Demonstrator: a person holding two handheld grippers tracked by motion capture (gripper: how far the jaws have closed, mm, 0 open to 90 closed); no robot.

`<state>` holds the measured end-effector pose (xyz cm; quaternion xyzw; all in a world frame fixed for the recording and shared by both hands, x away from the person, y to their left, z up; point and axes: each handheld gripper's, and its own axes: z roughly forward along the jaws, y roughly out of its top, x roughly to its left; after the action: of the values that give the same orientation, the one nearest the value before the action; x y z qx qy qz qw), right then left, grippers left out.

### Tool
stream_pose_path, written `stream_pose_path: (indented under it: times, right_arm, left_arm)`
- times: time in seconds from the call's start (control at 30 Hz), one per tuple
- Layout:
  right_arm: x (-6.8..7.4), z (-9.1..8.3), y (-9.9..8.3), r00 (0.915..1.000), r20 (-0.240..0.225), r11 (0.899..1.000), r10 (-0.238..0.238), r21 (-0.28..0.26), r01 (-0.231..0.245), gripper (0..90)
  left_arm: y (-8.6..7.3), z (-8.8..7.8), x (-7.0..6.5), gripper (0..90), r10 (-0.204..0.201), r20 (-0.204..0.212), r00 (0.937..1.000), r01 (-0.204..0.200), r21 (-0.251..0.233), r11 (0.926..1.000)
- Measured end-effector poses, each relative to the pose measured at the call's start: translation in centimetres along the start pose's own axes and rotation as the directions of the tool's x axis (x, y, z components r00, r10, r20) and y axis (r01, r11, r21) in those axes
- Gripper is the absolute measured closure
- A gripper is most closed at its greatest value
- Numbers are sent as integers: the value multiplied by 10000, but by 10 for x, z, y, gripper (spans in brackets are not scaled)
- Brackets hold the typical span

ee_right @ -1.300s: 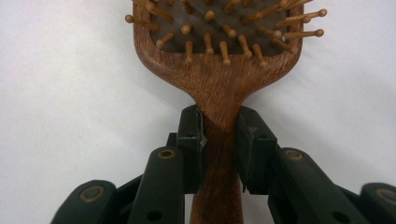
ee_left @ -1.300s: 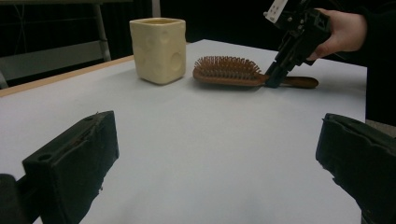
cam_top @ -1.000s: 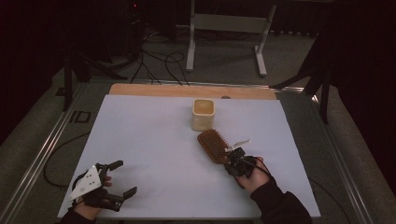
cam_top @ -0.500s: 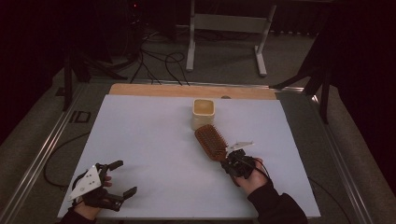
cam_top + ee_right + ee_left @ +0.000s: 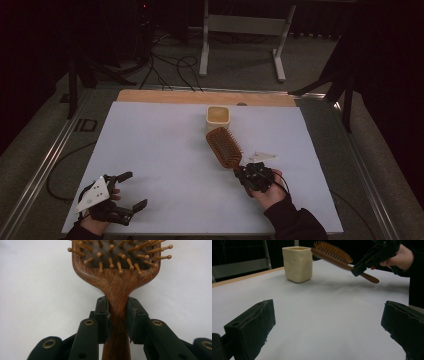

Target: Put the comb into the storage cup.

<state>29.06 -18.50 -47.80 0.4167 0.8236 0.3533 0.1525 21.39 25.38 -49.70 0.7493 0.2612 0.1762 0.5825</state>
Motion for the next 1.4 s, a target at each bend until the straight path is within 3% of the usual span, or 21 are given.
stream_pose_path:
  times: [0.1,0.4,0.57,0.7,0.8,0.93,1.2,1.4]
  right_arm:
    - [0,-4,1,10000,-51,9994,56,-351,-58,732]
    - [0,-9,-1,10000,8,9975,55,-703,-54,732]
    - [1,-20,-4,10000,18,9896,-4,-1437,7,732]
    - [3,-26,-4,9999,76,9844,-102,-1757,114,733]
    - [4,-27,-4,10000,59,9822,-80,-1875,89,732]
    - [3,-27,-5,10000,58,9812,-61,-1929,71,733]
    - [3,-27,-5,10000,19,9810,-65,-1941,67,733]
    - [5,-28,-5,9999,90,9772,-139,-2119,154,733]
  left_arm:
    - [1,2,-1,0,-100,-21,9999,100,85,9999]
    - [9,6,-6,0,-179,-19,9998,180,141,9997]
    - [17,8,-9,0,-220,-39,9998,220,74,9997]
    - [24,12,-8,0,-398,-330,9987,406,233,9989]
    - [34,15,-5,0,-619,-497,9968,633,272,9976]
    - [49,24,-1,0,-649,-732,9952,699,675,9953]
    - [81,51,-4,1,-501,-519,9974,559,1152,9918]
    - [106,67,-10,1,-573,-345,9978,603,948,9937]
